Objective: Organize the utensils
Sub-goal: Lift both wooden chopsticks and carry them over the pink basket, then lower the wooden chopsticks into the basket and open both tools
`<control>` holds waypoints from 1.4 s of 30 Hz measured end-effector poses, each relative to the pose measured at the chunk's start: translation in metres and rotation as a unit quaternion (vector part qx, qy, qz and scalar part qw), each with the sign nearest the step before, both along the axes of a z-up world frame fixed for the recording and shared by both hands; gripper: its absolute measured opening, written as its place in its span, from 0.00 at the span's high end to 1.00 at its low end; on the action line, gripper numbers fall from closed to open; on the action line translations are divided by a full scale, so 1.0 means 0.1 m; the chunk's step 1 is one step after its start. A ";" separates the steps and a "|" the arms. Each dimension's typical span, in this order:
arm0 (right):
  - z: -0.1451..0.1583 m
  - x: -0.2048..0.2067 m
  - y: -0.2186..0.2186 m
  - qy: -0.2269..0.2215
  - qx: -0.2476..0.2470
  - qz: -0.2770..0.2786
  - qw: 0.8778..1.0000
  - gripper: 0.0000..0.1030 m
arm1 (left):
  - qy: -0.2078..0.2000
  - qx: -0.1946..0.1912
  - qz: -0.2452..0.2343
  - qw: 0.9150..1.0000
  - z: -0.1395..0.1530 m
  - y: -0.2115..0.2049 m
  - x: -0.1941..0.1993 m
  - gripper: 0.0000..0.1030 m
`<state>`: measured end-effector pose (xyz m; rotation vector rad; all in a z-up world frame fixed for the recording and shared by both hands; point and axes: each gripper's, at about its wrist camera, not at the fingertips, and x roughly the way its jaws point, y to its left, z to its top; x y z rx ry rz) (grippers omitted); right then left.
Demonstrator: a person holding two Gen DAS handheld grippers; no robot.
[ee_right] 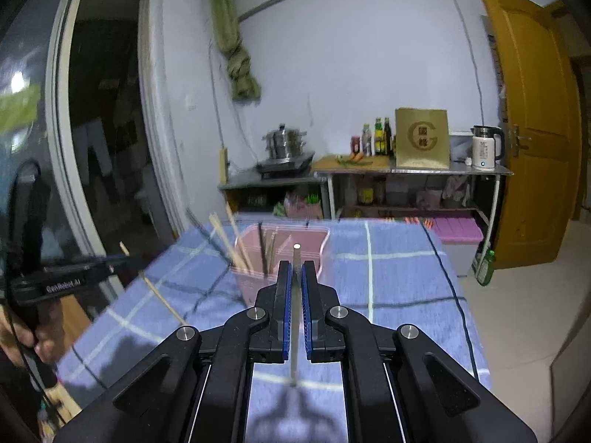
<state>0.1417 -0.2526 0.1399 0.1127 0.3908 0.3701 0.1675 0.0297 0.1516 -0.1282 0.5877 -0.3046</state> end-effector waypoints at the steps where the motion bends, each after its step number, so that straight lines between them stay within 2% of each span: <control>1: 0.04 0.03 -0.01 -0.006 0.005 -0.003 1.000 0.95 | -0.004 -0.005 0.003 1.000 0.03 0.02 0.03 0.95; 7: 0.23 0.32 -0.04 -0.023 0.036 -0.017 0.999 0.95 | -0.037 -0.038 0.022 0.998 0.32 0.14 0.28 0.95; 17: 0.38 0.75 0.12 -0.050 0.056 -0.017 0.997 0.95 | -0.066 -0.035 0.043 0.996 0.54 0.12 0.74 0.95; 30: 0.21 1.09 0.38 -0.045 0.091 0.017 0.995 0.95 | -0.050 -0.015 0.043 0.998 0.19 0.03 1.20 0.95; 36: -0.03 1.22 0.52 -0.014 0.078 0.031 0.996 0.95 | -0.033 -0.011 0.037 0.999 -0.03 -0.02 1.29 0.95; 42: -0.22 1.33 0.60 0.021 0.063 0.036 0.997 0.95 | -0.028 -0.012 0.032 0.999 -0.12 -0.02 1.34 0.95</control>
